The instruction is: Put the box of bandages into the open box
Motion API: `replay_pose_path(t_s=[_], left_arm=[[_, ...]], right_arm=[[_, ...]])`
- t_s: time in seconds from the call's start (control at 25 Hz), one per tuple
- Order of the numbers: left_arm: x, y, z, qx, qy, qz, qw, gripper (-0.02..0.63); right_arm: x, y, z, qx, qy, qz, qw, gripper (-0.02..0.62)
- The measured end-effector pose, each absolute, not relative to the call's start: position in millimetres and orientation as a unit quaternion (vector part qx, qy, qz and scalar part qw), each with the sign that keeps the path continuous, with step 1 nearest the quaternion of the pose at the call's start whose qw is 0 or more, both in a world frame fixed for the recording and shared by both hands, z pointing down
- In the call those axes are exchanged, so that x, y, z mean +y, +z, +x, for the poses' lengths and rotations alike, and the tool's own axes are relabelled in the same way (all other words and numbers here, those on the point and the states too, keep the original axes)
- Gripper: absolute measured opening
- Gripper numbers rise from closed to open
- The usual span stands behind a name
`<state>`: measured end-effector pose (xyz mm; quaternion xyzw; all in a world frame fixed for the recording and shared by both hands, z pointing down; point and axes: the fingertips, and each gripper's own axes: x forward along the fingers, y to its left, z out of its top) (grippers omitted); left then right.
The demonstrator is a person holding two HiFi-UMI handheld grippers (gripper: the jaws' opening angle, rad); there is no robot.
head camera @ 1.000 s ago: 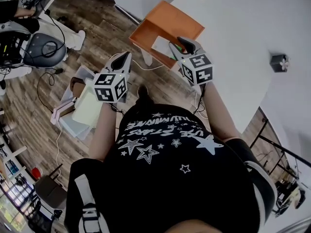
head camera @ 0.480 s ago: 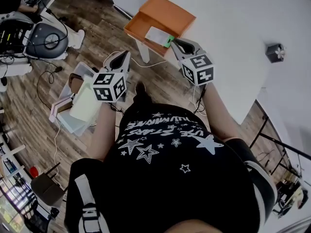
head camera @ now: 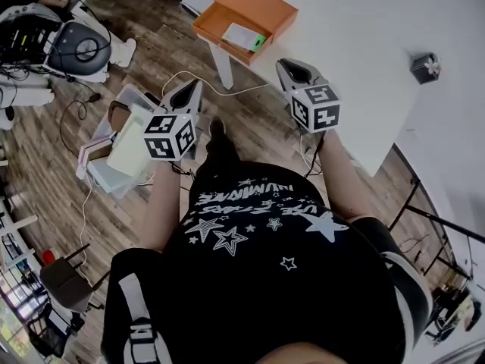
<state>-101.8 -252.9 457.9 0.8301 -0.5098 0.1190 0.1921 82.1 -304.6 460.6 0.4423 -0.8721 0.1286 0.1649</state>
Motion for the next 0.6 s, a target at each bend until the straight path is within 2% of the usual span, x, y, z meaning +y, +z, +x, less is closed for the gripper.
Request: replay_pose_path(t_s=[0.6], left_arm=[[-165, 460, -84, -0.536, 0.115, 0.813, 0.195, 0.018]], right_arm=[[-225, 470, 96, -0.887, 0.127, 0.406, 0.177, 0.054]])
